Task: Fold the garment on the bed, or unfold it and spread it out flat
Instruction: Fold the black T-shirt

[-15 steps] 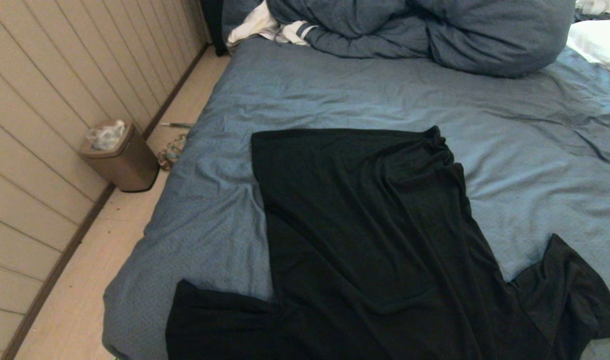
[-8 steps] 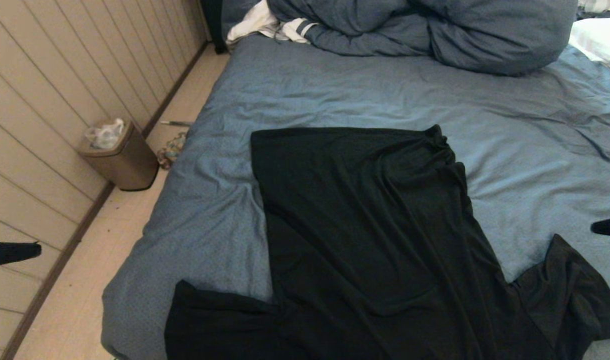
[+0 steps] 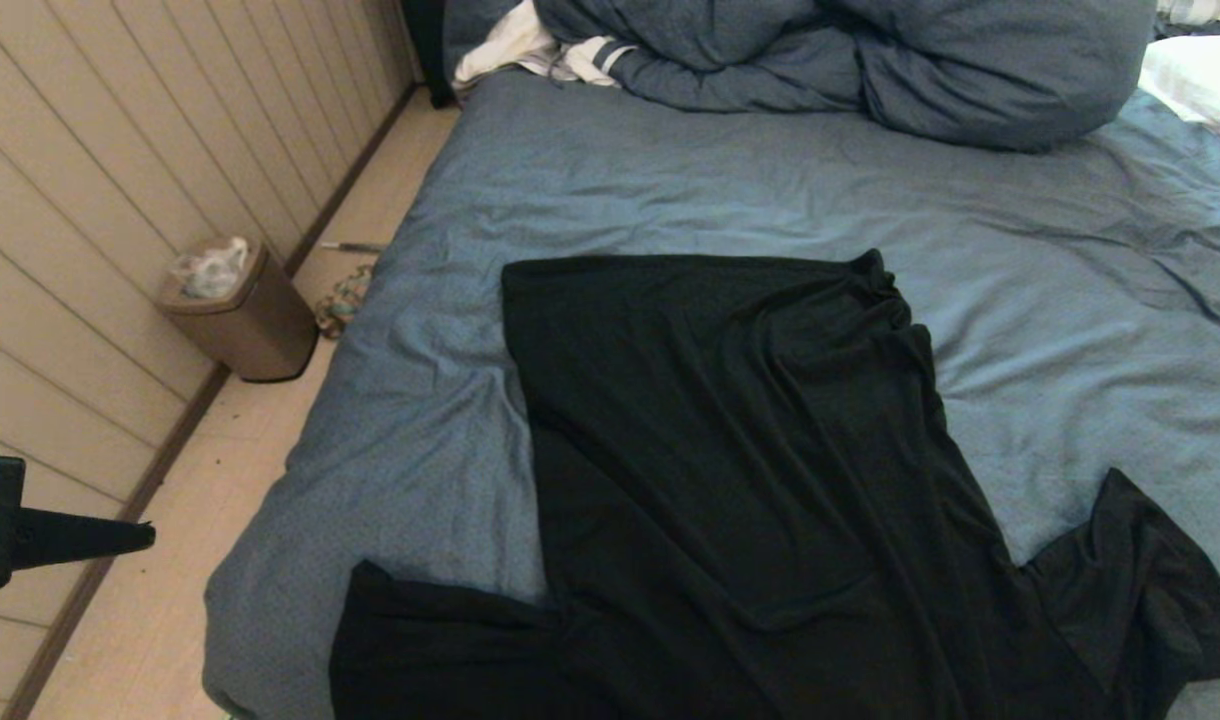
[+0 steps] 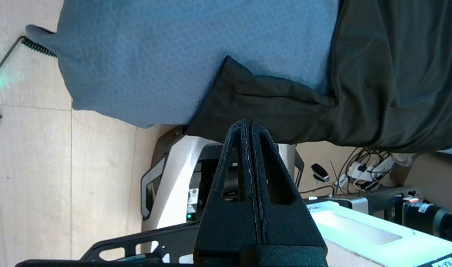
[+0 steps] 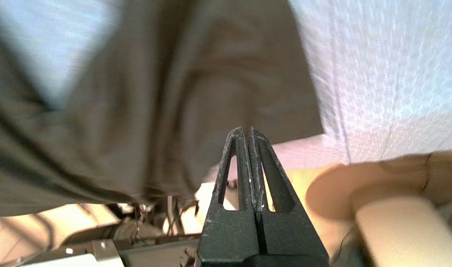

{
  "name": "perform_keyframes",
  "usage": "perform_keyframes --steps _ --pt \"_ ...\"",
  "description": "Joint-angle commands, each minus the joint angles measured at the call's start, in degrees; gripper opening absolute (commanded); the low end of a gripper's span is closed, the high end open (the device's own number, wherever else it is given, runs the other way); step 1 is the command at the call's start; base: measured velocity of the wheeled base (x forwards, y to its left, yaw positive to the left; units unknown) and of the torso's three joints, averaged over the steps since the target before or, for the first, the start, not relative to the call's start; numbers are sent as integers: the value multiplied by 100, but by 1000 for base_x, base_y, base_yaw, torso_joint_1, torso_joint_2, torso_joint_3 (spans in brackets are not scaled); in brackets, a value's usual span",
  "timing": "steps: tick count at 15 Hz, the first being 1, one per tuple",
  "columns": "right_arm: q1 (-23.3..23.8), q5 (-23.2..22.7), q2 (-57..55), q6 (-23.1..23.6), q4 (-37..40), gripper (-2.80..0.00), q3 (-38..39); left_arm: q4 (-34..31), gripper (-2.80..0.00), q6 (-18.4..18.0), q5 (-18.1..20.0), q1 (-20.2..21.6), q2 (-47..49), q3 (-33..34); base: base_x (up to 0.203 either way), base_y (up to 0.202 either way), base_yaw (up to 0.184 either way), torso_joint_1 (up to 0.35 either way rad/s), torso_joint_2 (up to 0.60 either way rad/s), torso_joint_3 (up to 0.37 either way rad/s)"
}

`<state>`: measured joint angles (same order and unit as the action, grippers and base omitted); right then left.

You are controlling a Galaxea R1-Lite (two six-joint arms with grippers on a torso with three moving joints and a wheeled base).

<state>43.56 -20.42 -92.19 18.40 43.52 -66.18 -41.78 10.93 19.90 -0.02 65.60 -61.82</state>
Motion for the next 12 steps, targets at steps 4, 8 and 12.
perform_keyframes --steps 4,8,12 --pt "123 -92 -739 76 16 -280 40 -6 -280 58 40 -6 67 163 0 0 0 0 0 0" --pt "171 -68 -448 266 28 -280 32 3 -280 76 45 -23 50 188 0 0 0 0 0 0" --pt "87 18 -242 1019 738 -280 -278 2 -280 195 -112 -718 20 394 0 0 0 0 0 0"
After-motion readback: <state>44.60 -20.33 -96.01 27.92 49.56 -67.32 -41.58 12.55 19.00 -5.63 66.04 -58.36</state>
